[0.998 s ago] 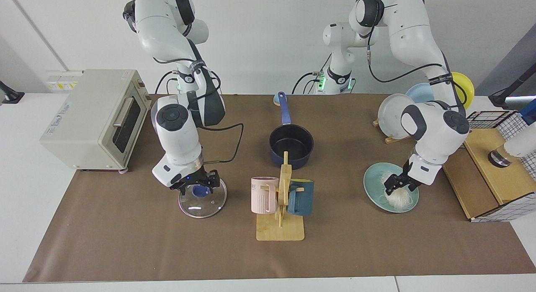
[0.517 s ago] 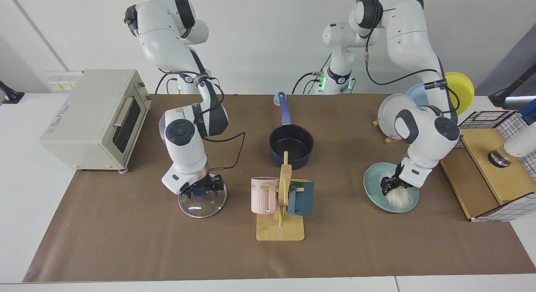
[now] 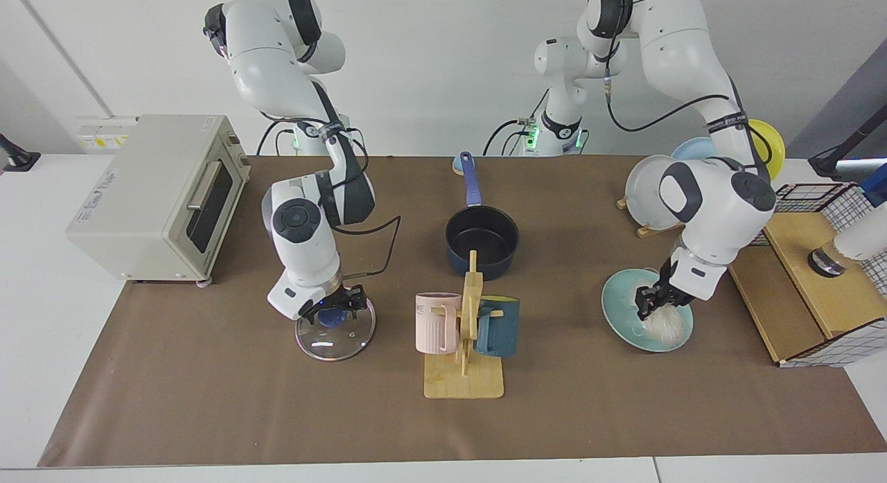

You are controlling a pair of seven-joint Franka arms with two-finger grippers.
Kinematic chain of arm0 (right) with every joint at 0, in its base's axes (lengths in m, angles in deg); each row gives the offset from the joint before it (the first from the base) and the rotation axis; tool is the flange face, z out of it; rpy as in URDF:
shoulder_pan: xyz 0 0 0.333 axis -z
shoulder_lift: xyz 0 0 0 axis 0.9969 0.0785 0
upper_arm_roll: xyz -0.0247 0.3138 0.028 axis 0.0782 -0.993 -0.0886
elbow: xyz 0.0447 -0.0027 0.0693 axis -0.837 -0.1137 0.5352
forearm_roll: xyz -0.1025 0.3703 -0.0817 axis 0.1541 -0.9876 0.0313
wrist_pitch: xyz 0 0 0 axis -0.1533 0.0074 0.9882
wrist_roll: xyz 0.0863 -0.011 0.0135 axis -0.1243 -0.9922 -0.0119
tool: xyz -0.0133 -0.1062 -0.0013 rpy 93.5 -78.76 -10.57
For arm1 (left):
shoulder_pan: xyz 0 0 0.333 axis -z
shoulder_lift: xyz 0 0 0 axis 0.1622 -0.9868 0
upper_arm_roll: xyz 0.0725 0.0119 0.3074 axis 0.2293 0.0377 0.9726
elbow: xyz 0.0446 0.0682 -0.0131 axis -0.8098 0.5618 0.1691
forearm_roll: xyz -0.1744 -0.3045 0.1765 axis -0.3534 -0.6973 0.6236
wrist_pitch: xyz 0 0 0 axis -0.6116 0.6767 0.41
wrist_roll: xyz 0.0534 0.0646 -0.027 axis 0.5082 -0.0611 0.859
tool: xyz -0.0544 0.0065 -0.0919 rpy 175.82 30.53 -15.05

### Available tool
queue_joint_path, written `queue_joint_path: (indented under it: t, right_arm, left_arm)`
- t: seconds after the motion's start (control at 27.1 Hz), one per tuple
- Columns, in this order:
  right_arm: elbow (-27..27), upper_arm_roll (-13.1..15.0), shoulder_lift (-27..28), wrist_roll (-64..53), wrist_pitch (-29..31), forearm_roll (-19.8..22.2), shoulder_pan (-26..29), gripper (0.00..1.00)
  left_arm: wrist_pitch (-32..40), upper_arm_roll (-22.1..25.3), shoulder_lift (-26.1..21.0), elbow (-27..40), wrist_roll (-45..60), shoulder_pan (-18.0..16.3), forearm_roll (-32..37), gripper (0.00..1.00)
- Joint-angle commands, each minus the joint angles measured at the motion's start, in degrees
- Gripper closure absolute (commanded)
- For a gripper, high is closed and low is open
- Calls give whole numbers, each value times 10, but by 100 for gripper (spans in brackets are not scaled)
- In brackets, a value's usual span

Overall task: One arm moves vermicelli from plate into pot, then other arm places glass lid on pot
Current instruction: 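Carry the vermicelli with the left gripper over the black saucepan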

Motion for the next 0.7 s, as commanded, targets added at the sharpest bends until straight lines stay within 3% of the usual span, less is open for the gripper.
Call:
queue_joint_path:
  t: [0.0,0.22,0.41,0.67]
  right_arm:
    - [-26,-8,-19,-19,12,5,10,11]
    - [-27,-8,-19,-18,10,3,10,48]
    - [-28,-9,-19,-19,6,2,10,97]
    - [-27,-9,-20,-16,4,1,10,100]
  left_arm:
    - [92,-17,96,14,69,13,-7,100]
    - [165,-63,149,23,148,15,-4,100]
    - [169,-118,208,84,207,20,-5,100]
    - [163,-181,250,147,246,21,-18,100]
